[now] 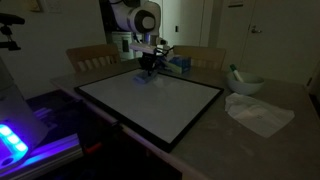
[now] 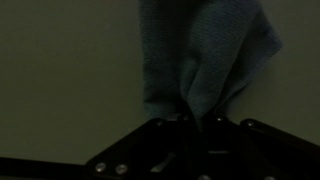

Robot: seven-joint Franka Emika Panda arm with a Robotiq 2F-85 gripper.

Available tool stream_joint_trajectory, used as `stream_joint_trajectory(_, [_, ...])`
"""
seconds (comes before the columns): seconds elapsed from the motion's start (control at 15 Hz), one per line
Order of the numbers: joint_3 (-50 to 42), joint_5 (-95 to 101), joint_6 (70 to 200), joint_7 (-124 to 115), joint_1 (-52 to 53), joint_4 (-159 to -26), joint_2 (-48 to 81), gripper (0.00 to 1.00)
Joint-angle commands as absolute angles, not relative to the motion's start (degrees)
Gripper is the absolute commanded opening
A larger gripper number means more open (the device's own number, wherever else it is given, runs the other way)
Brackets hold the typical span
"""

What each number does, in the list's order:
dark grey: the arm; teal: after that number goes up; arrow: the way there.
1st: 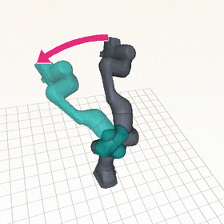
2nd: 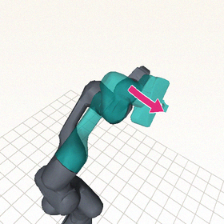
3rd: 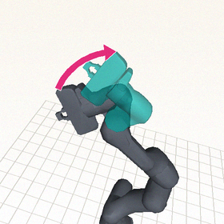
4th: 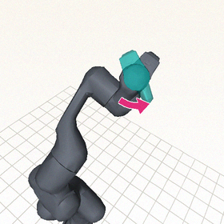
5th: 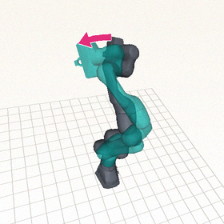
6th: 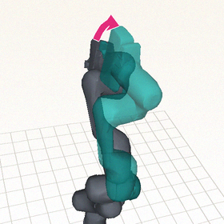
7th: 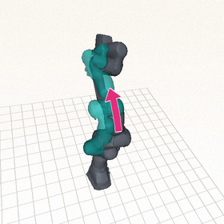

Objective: Use the towel to wipe the whiteboard

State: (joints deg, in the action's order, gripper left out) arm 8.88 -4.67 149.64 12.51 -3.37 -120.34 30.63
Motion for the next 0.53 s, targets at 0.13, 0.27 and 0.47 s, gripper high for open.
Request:
stream_joint_trajectory(0.13, [9.1,-6.3,144.3,11.7,-2.6,-119.6,30.9,0.03])
stream_joint_trajectory(0.27, [9.3,-6.7,142.8,11.5,-2.4,-120.5,30.3,0.03])
stream_joint_trajectory(0.47, [9.4,-7.6,143.1,10.8,-2.0,-122.1,29.6,0.03])
